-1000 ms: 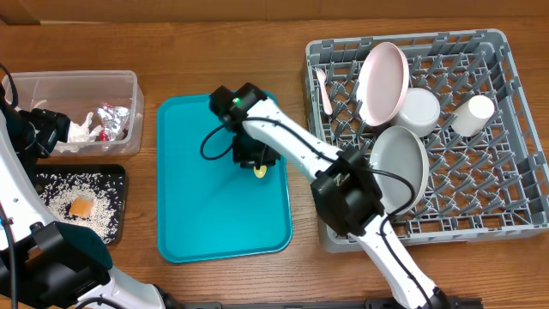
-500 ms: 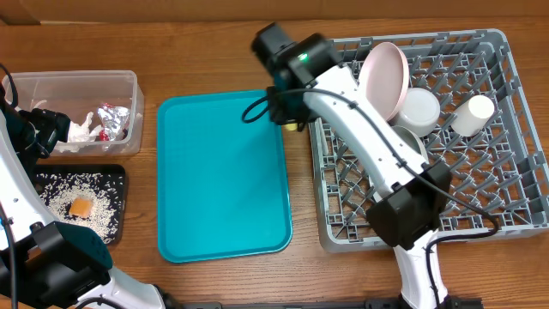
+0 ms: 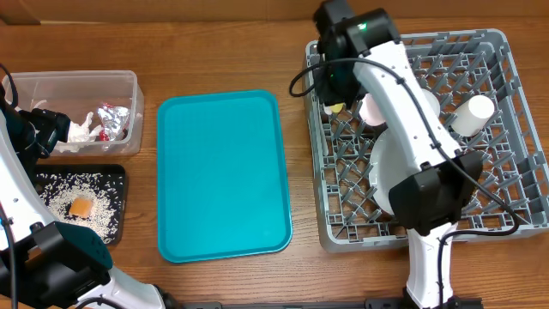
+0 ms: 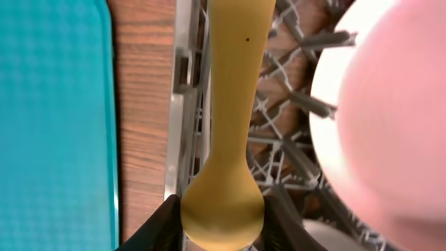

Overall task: Sort waste into correct bins and load items into the dishwasher rack
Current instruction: 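Lift the yellow spoon and carry it right over the rack, then lower the yellow spoon into the rack's left side and release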

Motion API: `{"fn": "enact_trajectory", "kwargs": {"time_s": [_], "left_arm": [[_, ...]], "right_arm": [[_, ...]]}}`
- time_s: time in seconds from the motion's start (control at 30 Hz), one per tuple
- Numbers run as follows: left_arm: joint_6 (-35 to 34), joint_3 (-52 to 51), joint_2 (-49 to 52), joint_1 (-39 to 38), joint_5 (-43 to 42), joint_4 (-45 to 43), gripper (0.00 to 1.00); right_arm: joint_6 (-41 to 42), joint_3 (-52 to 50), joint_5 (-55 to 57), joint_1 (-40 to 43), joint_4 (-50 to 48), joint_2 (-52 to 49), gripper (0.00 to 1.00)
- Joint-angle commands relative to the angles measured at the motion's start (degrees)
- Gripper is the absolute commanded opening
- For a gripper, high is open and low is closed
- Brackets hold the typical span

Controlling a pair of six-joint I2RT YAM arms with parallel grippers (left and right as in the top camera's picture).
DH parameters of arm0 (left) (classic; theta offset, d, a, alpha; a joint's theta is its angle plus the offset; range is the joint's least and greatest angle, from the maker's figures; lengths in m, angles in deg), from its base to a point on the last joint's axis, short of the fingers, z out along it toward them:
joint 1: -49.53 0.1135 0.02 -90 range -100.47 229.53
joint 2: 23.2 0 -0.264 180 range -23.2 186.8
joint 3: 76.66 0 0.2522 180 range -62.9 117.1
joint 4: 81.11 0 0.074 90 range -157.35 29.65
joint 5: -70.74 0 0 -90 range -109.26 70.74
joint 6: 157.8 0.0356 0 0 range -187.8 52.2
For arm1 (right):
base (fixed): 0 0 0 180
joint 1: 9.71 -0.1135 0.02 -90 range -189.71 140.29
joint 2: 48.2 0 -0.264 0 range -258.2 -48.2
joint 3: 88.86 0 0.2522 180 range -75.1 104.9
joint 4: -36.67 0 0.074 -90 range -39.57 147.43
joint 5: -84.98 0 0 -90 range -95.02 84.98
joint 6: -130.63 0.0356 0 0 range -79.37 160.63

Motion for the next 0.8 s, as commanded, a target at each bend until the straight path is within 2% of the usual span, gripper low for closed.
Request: {"fn": "enact_trajectory", "kwargs": {"time_s": [0.0,0.23,0.27,0.33,0.47,0.63,0.77], "left_arm": [[-0.81,-0.17,-0.44,-0.5,0.52,-0.09,1.0],[-0.79,-0.2,-0.44,-0.5,0.55,-0.11,1.0],[-0.79,-0.2,-0.44,-0.5,0.55,-0.13,1.0],[-0.81,-0.17,-0.44,-0.5,0.55,-0.28,1.0],[-0.79,-0.2,-0.44,-0.5,0.55,-0.26,1.0],[-0.79,-0.2,-0.44,-0.5,0.55,-0.26,1.0],[-0.79,-0.2,-0.44,-0.5,0.55,-0.26,1.0]], "right_arm": [[-3.45,-0.52,-4.22,1.01,-0.9,0.87,0.2],[-3.58,-6.56,-4.28,1.49,-5.68,0.85,0.29],[-3.58,-7.69,-4.28,1.49,-6.56,0.85,0.35],[-3.56,-9.46,-4.31,1.49,-7.82,0.85,0.59],[-3.5,-10.03,-3.93,1.49,-8.46,0.87,0.92],[-1.75,-9.44,-1.49,1.49,-7.63,1.09,1.0],[1.81,-6.32,-1.42,1.46,-4.55,1.44,1.0]]}}
